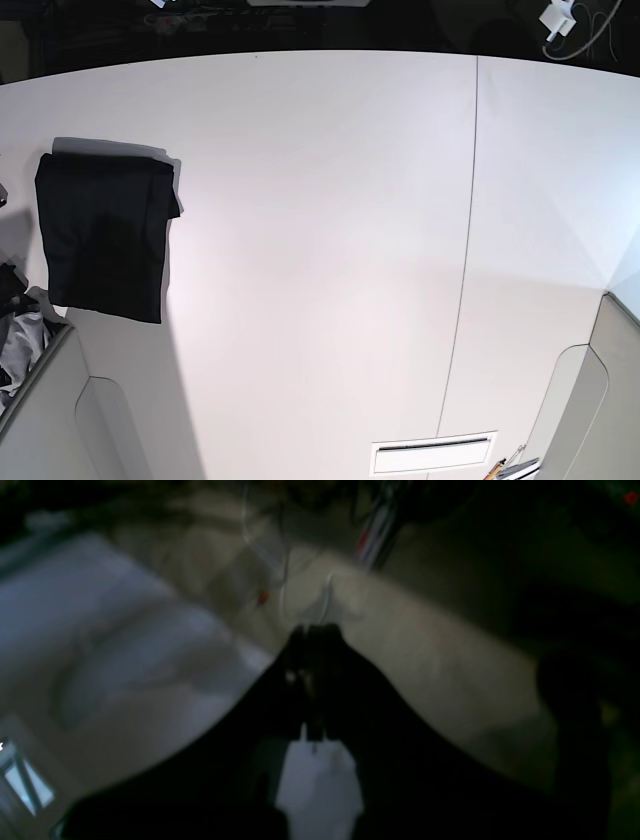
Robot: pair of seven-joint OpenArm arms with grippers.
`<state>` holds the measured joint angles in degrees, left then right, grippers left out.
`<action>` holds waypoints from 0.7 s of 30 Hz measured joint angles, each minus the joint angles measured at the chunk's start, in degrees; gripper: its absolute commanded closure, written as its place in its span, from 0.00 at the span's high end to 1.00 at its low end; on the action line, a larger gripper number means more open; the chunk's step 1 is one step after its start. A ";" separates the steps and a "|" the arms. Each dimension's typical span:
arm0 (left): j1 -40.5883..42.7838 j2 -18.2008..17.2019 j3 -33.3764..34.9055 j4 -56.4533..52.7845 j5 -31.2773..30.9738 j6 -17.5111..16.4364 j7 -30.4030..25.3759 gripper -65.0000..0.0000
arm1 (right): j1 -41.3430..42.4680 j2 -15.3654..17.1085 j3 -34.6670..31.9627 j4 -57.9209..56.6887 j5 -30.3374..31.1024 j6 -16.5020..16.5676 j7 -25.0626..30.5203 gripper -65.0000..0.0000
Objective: Fold the T-shirt properly
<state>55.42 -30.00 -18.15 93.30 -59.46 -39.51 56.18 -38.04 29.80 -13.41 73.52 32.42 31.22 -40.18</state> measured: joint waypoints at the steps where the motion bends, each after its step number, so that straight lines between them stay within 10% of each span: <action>1: 0.00 0.13 2.82 -0.79 3.41 0.02 -3.80 0.00 | 0.96 0.02 -1.62 -2.25 -0.09 -0.07 0.22 0.00; 13: -15.41 2.93 31.39 -22.45 41.99 0.00 -32.63 0.00 | 9.40 -0.35 -17.07 -17.64 -14.01 -1.73 17.14 0.00; 21: -32.59 13.68 33.83 -45.51 47.80 0.22 -36.61 0.00 | 16.33 -9.14 -20.85 -29.55 -13.27 -14.75 22.64 0.00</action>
<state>22.83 -16.32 15.68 47.79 -11.66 -39.29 19.57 -21.71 20.67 -34.26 43.97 19.16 16.47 -17.54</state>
